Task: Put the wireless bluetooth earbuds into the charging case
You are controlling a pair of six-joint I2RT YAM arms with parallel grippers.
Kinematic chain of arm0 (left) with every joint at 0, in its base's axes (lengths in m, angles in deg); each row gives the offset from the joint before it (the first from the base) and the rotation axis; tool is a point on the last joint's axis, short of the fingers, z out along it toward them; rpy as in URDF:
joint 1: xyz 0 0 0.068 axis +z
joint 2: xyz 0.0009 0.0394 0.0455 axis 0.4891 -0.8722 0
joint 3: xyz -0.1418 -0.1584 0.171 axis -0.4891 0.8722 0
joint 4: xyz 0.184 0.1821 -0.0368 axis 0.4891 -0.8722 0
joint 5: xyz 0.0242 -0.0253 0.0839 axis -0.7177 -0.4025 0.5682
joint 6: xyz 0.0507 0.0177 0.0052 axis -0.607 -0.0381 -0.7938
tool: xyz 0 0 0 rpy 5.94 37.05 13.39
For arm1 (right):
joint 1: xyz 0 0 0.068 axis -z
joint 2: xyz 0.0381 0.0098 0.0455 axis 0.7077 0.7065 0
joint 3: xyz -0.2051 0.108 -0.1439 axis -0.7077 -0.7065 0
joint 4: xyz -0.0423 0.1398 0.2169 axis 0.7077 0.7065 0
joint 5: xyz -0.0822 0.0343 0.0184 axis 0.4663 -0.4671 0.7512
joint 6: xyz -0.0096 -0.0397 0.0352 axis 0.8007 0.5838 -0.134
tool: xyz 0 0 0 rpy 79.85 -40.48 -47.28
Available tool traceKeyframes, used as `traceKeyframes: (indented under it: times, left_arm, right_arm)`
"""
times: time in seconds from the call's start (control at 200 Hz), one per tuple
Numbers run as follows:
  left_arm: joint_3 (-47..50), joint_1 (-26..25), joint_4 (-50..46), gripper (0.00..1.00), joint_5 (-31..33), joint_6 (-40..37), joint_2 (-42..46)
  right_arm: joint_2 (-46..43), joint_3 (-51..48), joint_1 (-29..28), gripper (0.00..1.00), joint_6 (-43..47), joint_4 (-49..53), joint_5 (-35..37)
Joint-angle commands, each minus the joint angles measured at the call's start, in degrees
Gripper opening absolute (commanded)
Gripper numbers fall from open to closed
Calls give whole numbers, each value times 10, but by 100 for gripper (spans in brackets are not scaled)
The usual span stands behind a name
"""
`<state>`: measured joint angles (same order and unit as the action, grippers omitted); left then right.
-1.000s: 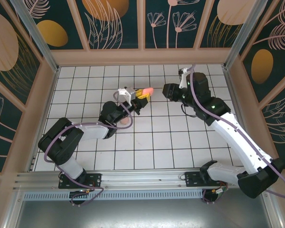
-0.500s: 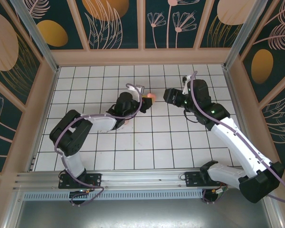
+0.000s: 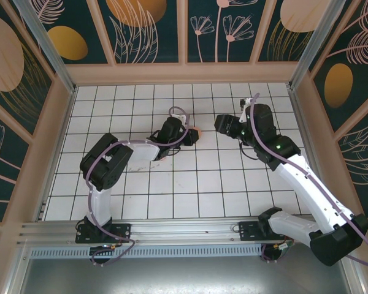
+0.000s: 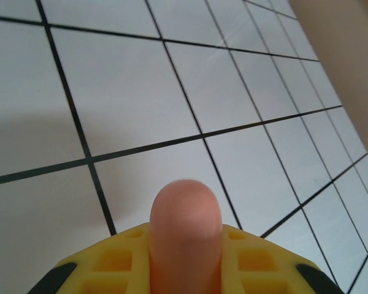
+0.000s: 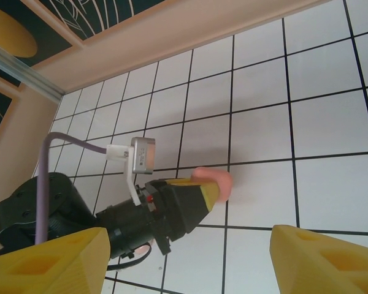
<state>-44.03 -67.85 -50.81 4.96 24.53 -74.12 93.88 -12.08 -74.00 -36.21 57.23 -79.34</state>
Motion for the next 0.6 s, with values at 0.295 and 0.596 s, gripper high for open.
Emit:
traceKeyframes:
  times: [0.295,0.596]
  left_arm:
    - [-25,4,-92,9,38,27,-30]
    - [-26,3,-144,33,67,4,-21]
  right_arm:
    - [-10,-9,4,70,-14,-1,-3]
    - [-19,-14,4,71,-23,-2,-10]
